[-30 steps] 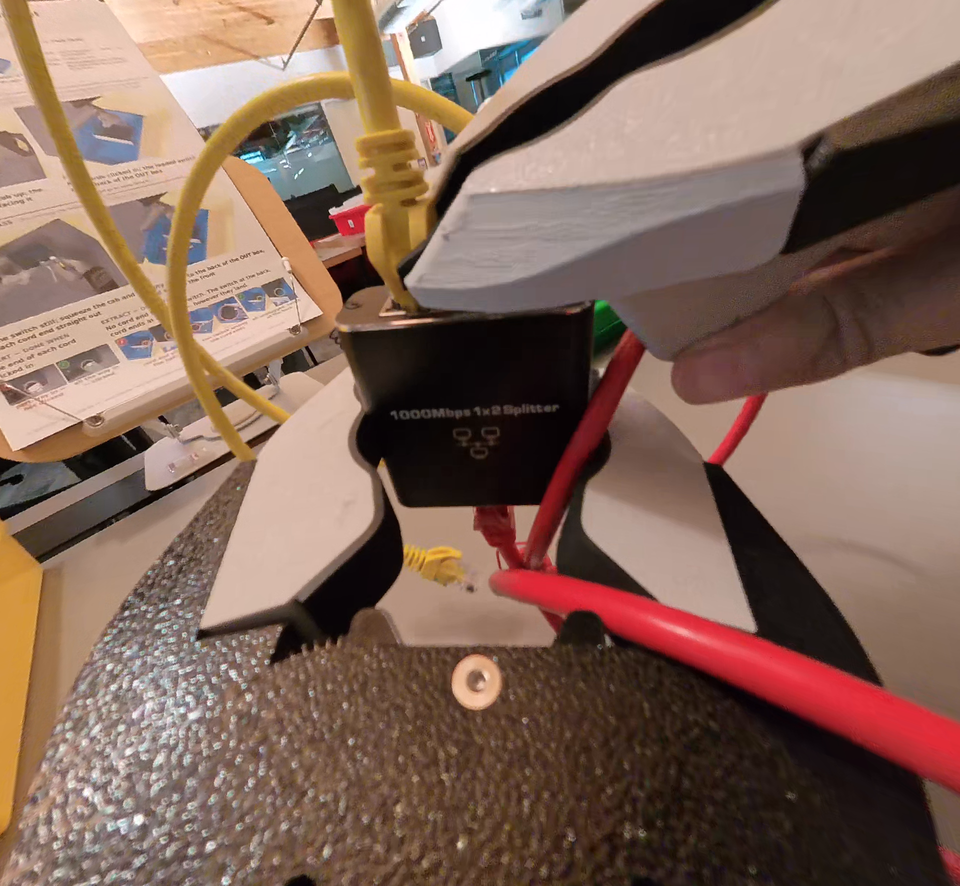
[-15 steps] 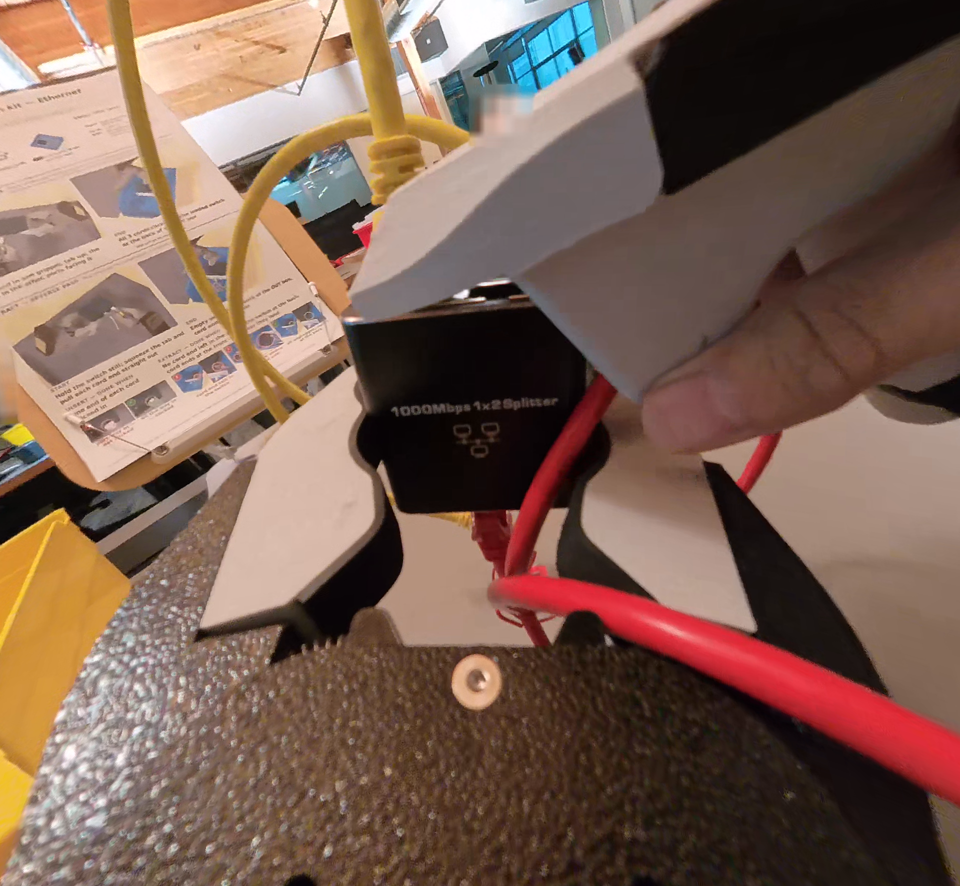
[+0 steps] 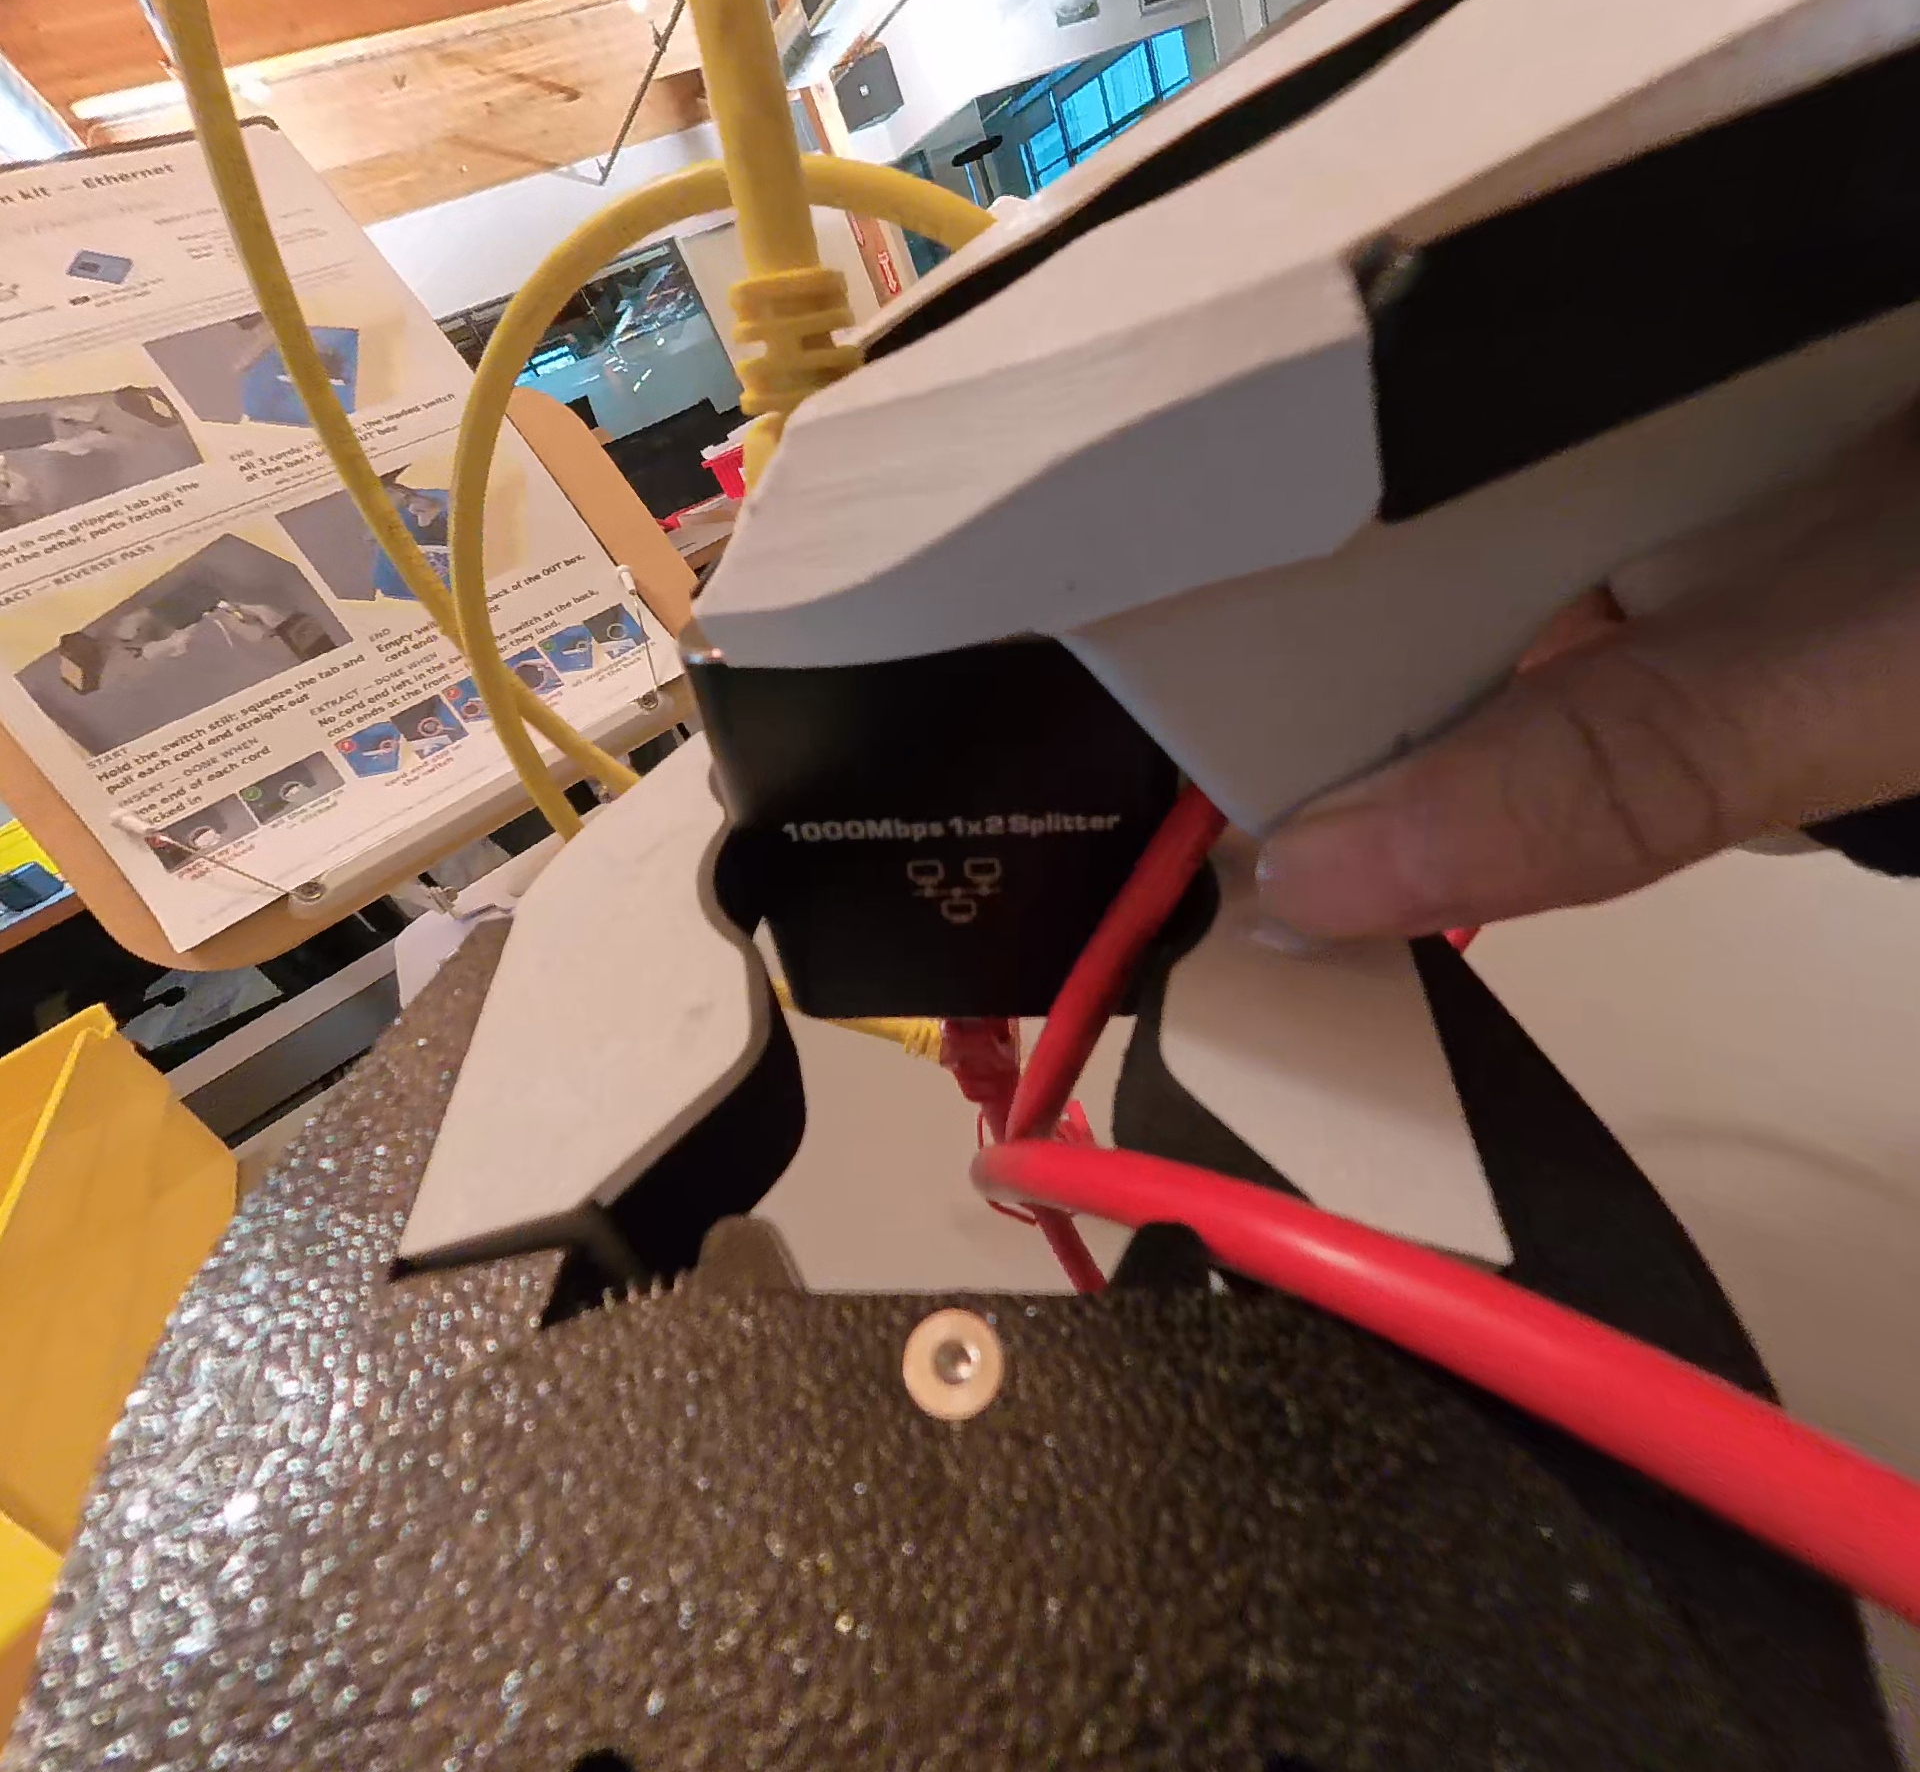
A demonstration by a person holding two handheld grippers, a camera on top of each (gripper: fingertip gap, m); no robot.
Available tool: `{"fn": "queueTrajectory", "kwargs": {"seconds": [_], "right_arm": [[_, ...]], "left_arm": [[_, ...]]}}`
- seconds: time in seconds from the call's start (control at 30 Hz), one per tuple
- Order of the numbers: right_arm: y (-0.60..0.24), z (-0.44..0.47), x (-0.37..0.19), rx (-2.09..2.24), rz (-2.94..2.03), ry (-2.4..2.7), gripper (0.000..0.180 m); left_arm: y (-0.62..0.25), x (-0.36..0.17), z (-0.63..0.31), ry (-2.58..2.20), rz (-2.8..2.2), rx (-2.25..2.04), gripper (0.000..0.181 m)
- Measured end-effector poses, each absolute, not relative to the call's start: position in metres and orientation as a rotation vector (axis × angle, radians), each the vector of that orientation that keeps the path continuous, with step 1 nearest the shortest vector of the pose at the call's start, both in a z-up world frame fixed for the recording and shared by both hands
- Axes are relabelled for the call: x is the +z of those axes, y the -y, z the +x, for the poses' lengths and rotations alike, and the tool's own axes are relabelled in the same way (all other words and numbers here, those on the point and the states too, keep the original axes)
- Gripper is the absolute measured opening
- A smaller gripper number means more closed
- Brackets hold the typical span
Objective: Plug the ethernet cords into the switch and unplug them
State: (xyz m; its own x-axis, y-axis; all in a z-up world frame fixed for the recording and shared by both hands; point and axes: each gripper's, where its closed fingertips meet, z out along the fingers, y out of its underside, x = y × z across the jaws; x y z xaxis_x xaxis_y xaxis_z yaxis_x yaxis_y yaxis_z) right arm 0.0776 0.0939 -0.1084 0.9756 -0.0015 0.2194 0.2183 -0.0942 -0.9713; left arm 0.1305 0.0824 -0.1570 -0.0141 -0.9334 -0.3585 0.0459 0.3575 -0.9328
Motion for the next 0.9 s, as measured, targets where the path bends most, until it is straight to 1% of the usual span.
{"fn": "queueTrajectory", "kwargs": {"seconds": [0.57, 0.9], "right_arm": [[-0.089, 0.075, -0.106, -0.397, -1.626, 0.233, 0.017], [-0.084, 0.073, -0.099, -0.381, -1.602, 0.178, 0.016]], "left_arm": [[-0.076, -0.156, 0.13, -1.35, -0.865, -0.998, 0.075], [-0.071, -0.148, 0.126, -1.341, -0.825, -1.007, 0.075]]}}
